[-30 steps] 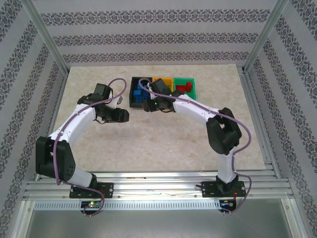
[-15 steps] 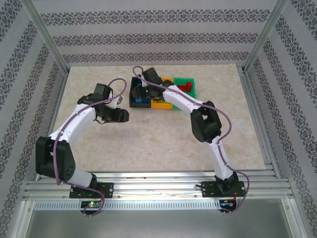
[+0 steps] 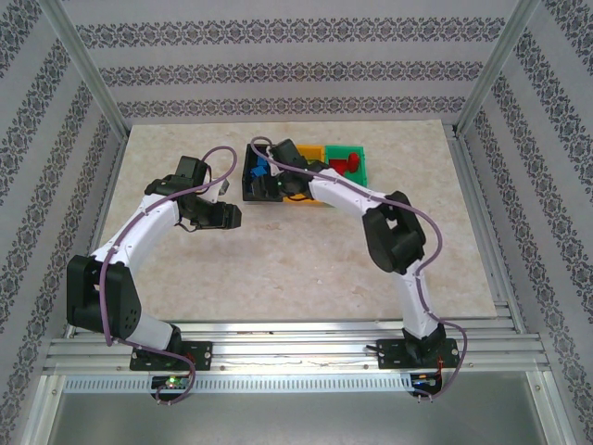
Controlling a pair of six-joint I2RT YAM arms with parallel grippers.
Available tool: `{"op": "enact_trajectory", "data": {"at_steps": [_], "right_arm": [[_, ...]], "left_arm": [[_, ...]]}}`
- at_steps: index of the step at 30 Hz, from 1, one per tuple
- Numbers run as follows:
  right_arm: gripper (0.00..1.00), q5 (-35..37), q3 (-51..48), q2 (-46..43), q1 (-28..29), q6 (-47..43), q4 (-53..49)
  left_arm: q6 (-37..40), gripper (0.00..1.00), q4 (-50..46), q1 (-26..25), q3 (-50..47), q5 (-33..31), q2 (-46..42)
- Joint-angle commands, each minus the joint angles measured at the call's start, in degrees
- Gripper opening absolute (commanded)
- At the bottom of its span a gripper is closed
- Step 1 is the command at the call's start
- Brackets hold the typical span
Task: Sort the legos into containers by color
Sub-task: Place the lego in the container, then reset both arms
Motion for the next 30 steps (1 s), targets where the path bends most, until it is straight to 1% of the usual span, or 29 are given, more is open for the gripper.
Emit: {"op": "enact_trajectory", "data": {"at_steps": [1, 5, 12, 17, 20, 21, 25, 26, 27, 28, 29, 30], "right_arm": [[0.56, 2.76, -5.77, -8.23, 0.58, -1.29, 3.63], [0.56, 5.28, -15.29, -16.67, 0.79, -2.40, 5.91], [0.56, 9.90, -32.79, -32.19, 0.89, -4.94, 7.04], [0.57, 15.78, -45.38, -46.09, 0.13, -7.09, 7.22], [0.60, 19.81, -51.96, -55.68, -2.06, -8.85, 6.87], [0.63, 21.22, -53.88, -59.27, -3.33, -9.31, 6.87], [0.73, 25.25, -60.76, -71.43, -10.06, -11.67, 7.96], [0.80, 27.17, -63.05, -74.31, -11.92, -13.29, 9.72], [0.89, 30.70, -65.74, -76.72, -13.57, -13.68, 12.05], [0.97, 33.93, -68.42, -79.26, -14.74, -13.68, 14.32], [0.98, 37.78, -71.91, -81.53, -16.42, -13.68, 18.68], [0.98, 40.17, -75.46, -83.50, -18.22, -13.68, 23.10]], "left_arm": [[0.91, 0.62, -0.90, 0.67, -0.74, 0.64, -0.83], [0.91, 0.62, -0.85, 0.71, -0.78, 0.58, -1.36], [0.09, 0.62, 0.18, 1.18, -1.30, -1.06, -4.31], [-3.48, 0.63, 2.89, 2.48, -2.15, -1.93, -8.46], [-7.86, 0.64, 8.39, 2.86, -4.94, -3.32, -13.17], [-9.79, 0.70, 11.20, 3.04, -7.28, -4.37, -15.28], [-14.34, 0.80, 21.61, 3.30, -16.28, -11.35, -23.36], [-14.19, 0.84, 24.44, 3.30, -18.62, -13.55, -25.31], [-13.33, 0.85, 27.72, 3.39, -21.30, -15.48, -27.18], [-12.52, 0.93, 30.32, 3.39, -23.50, -17.29, -28.84], [-11.85, 1.00, 33.23, 3.47, -26.14, -20.10, -30.78], [-11.43, 1.00, 36.46, 3.48, -29.04, -22.98, -32.59]]}}
